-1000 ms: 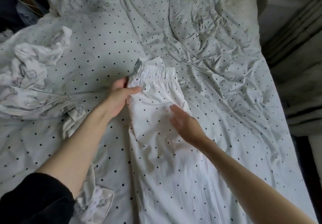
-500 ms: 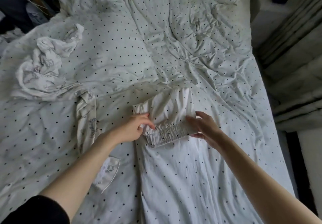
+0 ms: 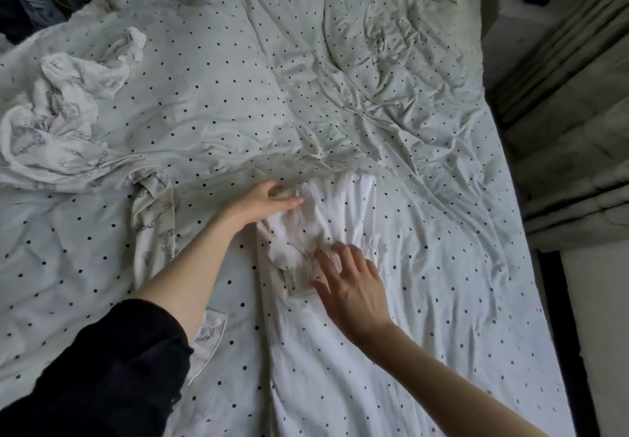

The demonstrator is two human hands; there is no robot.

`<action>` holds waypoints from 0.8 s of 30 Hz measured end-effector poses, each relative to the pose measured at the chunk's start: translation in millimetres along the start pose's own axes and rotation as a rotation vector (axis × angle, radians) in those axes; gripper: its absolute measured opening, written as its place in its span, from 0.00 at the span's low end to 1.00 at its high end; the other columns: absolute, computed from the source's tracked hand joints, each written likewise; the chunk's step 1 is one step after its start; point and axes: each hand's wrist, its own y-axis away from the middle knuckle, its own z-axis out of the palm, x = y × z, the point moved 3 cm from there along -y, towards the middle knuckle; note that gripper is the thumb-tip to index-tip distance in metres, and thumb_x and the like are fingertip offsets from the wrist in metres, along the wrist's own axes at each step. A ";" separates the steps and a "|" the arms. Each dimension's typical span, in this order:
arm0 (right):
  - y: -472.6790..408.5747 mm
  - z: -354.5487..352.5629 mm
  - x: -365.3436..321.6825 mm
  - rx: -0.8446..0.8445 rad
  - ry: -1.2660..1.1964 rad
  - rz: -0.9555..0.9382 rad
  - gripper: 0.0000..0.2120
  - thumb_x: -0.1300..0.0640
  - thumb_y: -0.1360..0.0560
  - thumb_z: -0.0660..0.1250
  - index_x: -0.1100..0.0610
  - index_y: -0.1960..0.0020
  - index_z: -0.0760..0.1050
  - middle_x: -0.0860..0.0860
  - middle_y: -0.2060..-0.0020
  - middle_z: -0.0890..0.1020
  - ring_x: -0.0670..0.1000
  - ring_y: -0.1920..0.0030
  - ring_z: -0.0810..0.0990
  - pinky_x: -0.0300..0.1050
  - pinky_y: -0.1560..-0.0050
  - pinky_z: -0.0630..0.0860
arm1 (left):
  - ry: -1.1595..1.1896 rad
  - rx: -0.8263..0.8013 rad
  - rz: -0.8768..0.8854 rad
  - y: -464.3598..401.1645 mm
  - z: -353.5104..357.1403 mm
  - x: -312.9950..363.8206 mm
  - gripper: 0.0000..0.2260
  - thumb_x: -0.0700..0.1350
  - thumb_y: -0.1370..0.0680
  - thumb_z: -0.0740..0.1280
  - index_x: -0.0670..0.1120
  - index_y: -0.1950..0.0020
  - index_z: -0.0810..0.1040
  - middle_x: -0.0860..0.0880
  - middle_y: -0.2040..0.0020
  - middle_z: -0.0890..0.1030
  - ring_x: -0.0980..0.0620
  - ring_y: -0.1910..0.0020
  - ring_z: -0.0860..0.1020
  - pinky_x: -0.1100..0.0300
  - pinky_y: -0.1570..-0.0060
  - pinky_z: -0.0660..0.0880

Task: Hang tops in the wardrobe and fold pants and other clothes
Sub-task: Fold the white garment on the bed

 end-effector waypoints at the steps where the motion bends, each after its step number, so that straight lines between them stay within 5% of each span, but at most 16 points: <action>1: 4.6 4.1 1.6 -0.033 -0.005 0.021 0.21 0.52 0.35 0.77 0.57 0.44 0.79 0.55 0.46 0.80 0.56 0.48 0.80 0.48 0.58 0.80 | -0.012 -0.015 0.000 -4.6 -0.6 0.8 0.29 0.53 0.28 0.72 0.44 0.31 0.70 0.49 0.35 0.73 0.51 0.37 0.71 0.62 0.43 0.66; 3: 8.9 11.8 5.8 -0.092 -0.059 0.052 0.22 0.54 0.33 0.75 0.58 0.40 0.78 0.56 0.41 0.78 0.58 0.41 0.78 0.49 0.53 0.80 | -0.073 -0.002 0.055 -8.1 0.2 6.1 0.13 0.48 0.29 0.74 0.43 0.51 0.76 0.48 0.54 0.75 0.53 0.53 0.72 0.62 0.57 0.64; 4: 9.4 16.4 6.8 -0.135 -0.090 0.060 0.22 0.54 0.29 0.72 0.58 0.37 0.75 0.58 0.37 0.75 0.59 0.36 0.74 0.51 0.47 0.78 | -0.091 0.018 0.091 -5.2 0.2 11.2 0.12 0.46 0.29 0.75 0.42 0.58 0.74 0.50 0.60 0.73 0.53 0.59 0.71 0.62 0.61 0.63; 5: 8.4 20.7 6.7 -0.186 -0.111 0.062 0.23 0.54 0.26 0.68 0.58 0.32 0.70 0.58 0.31 0.70 0.59 0.31 0.68 0.52 0.40 0.75 | -0.107 0.062 0.155 -3.4 -1.7 16.2 0.15 0.45 0.29 0.74 0.52 0.56 0.67 0.52 0.64 0.74 0.55 0.62 0.72 0.64 0.63 0.64; 6: 6.3 24.1 6.3 -0.239 -0.126 0.059 0.24 0.53 0.23 0.64 0.57 0.28 0.65 0.57 0.27 0.63 0.58 0.27 0.61 0.52 0.35 0.70 | -0.128 0.127 0.196 -1.3 -4.2 21.7 0.23 0.45 0.29 0.74 0.30 0.49 0.68 0.54 0.63 0.78 0.57 0.61 0.76 0.65 0.61 0.68; 7: 2.3 25.9 6.8 -0.274 -0.137 0.064 0.25 0.52 0.21 0.61 0.55 0.26 0.60 0.55 0.24 0.57 0.57 0.24 0.55 0.51 0.33 0.67 | -0.186 0.202 0.265 2.3 -7.6 30.4 0.11 0.46 0.29 0.74 0.39 0.54 0.80 0.54 0.58 0.81 0.56 0.54 0.79 0.63 0.56 0.71; 9: -12.1 25.3 10.2 -0.300 -0.134 0.095 0.27 0.50 0.20 0.57 0.52 0.24 0.52 0.51 0.23 0.50 0.53 0.23 0.47 0.51 0.32 0.66 | -0.266 0.295 0.354 14.9 -14.6 49.7 0.09 0.47 0.29 0.74 0.42 0.59 0.79 0.51 0.59 0.78 0.45 0.49 0.78 0.56 0.55 0.70; 11: -31.1 16.8 12.0 -0.324 -0.104 0.123 0.29 0.49 0.19 0.55 0.51 0.23 0.46 0.49 0.23 0.47 0.52 0.23 0.42 0.54 0.31 0.64 | -0.350 0.343 0.414 26.6 -21.5 67.9 0.13 0.48 0.29 0.73 0.43 0.67 0.73 0.53 0.66 0.70 0.40 0.56 0.76 0.55 0.61 0.65; 16: -84.3 -20.3 5.8 -0.241 -0.037 0.108 0.33 0.48 0.19 0.54 0.52 0.23 0.38 0.48 0.23 0.42 0.55 0.25 0.35 0.55 0.25 0.53 | -0.375 0.627 0.564 60.0 -60.6 120.6 0.10 0.47 0.26 0.71 0.42 0.50 0.82 0.52 0.57 0.75 0.43 0.55 0.76 0.59 0.60 0.64; 19: -116.8 -45.7 -2.0 -0.107 -0.081 0.100 0.32 0.51 0.19 0.54 0.53 0.23 0.39 0.50 0.23 0.40 0.55 0.25 0.34 0.53 0.25 0.46 | -0.471 0.836 0.768 83.9 -78.3 153.0 0.08 0.45 0.27 0.72 0.44 0.51 0.84 0.46 0.56 0.77 0.42 0.63 0.74 0.59 0.60 0.62; 21: -120.1 -49.0 -6.0 -0.129 -0.125 0.061 0.30 0.52 0.19 0.54 0.55 0.23 0.43 0.52 0.23 0.43 0.56 0.24 0.37 0.53 0.24 0.46 | -0.565 0.839 0.834 94.8 -74.1 150.6 0.06 0.41 0.29 0.73 0.44 0.52 0.84 0.44 0.57 0.76 0.44 0.66 0.72 0.57 0.57 0.63; 24: -86.2 -36.8 -2.1 -0.266 -0.256 0.053 0.24 0.55 0.19 0.55 0.54 0.24 0.55 0.53 0.24 0.54 0.54 0.24 0.49 0.54 0.27 0.55 | -0.658 0.665 0.711 102.7 -47.4 104.6 0.12 0.33 0.29 0.71 0.43 0.47 0.83 0.43 0.53 0.77 0.41 0.60 0.74 0.53 0.53 0.67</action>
